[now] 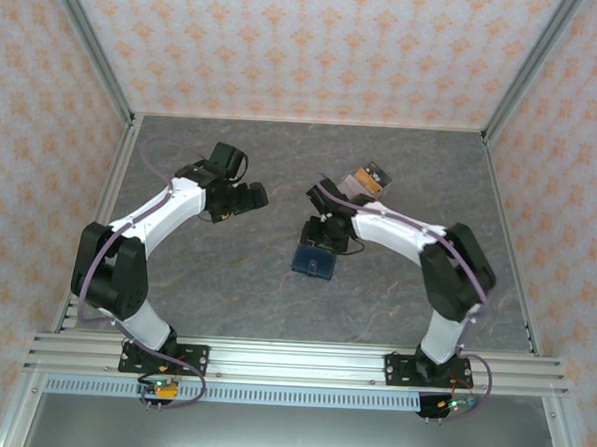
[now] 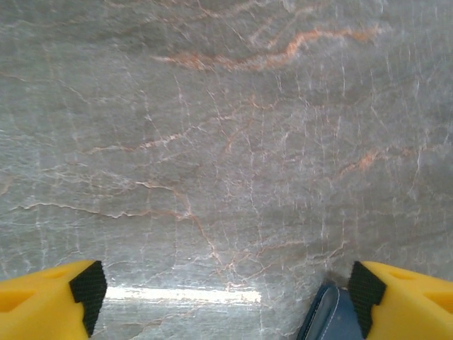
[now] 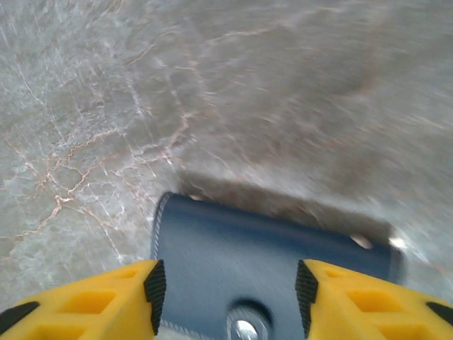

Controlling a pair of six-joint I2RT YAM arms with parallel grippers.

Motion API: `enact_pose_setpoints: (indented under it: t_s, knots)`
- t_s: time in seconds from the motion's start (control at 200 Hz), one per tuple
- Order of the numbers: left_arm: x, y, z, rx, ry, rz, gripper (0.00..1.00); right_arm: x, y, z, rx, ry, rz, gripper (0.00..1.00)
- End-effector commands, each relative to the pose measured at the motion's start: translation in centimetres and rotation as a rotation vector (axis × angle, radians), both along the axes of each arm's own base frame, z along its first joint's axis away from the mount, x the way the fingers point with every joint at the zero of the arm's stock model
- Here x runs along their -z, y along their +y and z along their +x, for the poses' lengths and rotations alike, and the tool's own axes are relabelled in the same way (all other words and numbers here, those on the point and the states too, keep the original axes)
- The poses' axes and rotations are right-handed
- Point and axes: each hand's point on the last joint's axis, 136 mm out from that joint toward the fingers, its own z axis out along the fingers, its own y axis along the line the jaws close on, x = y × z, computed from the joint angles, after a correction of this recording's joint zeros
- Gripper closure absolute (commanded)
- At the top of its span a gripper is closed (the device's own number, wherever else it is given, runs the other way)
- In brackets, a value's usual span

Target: Take the credit cards out of the card holder

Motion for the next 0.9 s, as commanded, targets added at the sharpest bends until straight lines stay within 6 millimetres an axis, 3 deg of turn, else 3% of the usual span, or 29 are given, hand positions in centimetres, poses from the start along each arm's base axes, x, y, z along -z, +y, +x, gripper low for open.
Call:
enact_pose_setpoints:
  t_s: [0.0, 0.135, 0.37, 0.551, 0.686, 0.781, 0.896]
  knots:
    - [0.0, -2.6, 0.3, 0.107, -0.003, -0.037, 0.12, 0.1, -2.8, -1.0, 0.149, -0.015, -0.025, 0.51]
    - [0.2, -5.4, 0.5, 0.18, 0.006, -0.053, 0.18, 0.5, -4.4, -2.0, 0.189, 0.002, -0.036, 0.55]
    - [1.6, -8.5, 0.7, 0.242, 0.034, -0.088, 0.3, 2.5, -3.0, -2.7, 0.126, 0.092, -0.013, 0.63]
    - [2.6, -9.7, 0.6, 0.267, 0.054, -0.122, 0.38, 3.4, -3.0, -2.1, 0.105, 0.083, -0.042, 0.71]
    - [2.9, -10.1, 0.8, 0.281, 0.061, -0.137, 0.43, 4.3, -2.8, -0.7, 0.048, 0.053, -0.068, 0.74]
    - [3.0, -10.3, 0.9, 0.317, 0.055, -0.134, 0.45, 4.5, -3.3, 1.5, -0.033, -0.035, -0.146, 0.75]
    - [3.4, -10.6, 1.1, 0.337, 0.062, -0.136, 0.46, 4.3, -2.6, 4.3, -0.135, -0.107, -0.115, 0.75]
